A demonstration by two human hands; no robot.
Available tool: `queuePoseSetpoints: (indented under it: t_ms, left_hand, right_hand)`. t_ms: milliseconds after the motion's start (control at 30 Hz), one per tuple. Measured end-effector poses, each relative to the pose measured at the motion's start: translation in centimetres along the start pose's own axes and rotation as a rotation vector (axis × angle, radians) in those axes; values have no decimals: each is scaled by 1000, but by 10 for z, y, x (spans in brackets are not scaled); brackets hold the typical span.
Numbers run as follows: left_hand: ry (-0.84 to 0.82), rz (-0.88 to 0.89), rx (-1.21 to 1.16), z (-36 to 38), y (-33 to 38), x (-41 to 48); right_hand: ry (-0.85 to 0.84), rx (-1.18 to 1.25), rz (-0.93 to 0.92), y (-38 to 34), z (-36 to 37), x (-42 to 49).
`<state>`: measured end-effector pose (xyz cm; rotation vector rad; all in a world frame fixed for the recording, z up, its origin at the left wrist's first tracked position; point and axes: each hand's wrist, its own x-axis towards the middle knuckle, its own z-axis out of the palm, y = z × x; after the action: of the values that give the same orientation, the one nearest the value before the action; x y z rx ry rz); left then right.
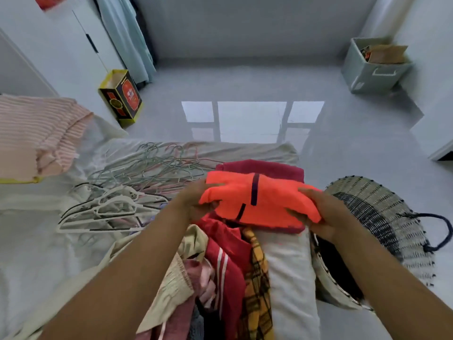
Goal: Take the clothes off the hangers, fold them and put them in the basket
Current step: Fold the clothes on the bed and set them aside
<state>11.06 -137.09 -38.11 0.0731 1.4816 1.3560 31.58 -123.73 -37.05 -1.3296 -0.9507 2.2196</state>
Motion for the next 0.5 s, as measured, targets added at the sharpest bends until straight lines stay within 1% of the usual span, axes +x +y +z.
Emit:
queuePoseSetpoints:
  t_ms: [33,67,167,200,267,333,367,433,500]
  left_hand:
    - [1,71,39,4,6,20]
    - [4,104,82,10,14,37]
    - [-14,149,136,14,10,86]
    - [0,130,183,12,0,101]
    - [108,70,272,7,-30,130]
    - [264,-11,278,-2,-78,147]
    - [295,-62,269,-6,-106,149]
    - [253,-134,273,-13,-153,148]
    - [200,-124,284,-20,-181,145]
  right_hand:
    - [3,-28,-37,-11,-3,18]
    - [1,-55,-69,-21,-4,34]
    - [5,-107,-134,-22,-18,82]
    - [22,-146,-126,-11,-25,100]
    - [67,-227,-67,25,-45,133]
    - [79,-233,48,64,-62,148]
    - [85,-209,79,80,-69,152]
    - [146,-144,80,109,-84,161]
    - [179,-131,56,125,-91,163]
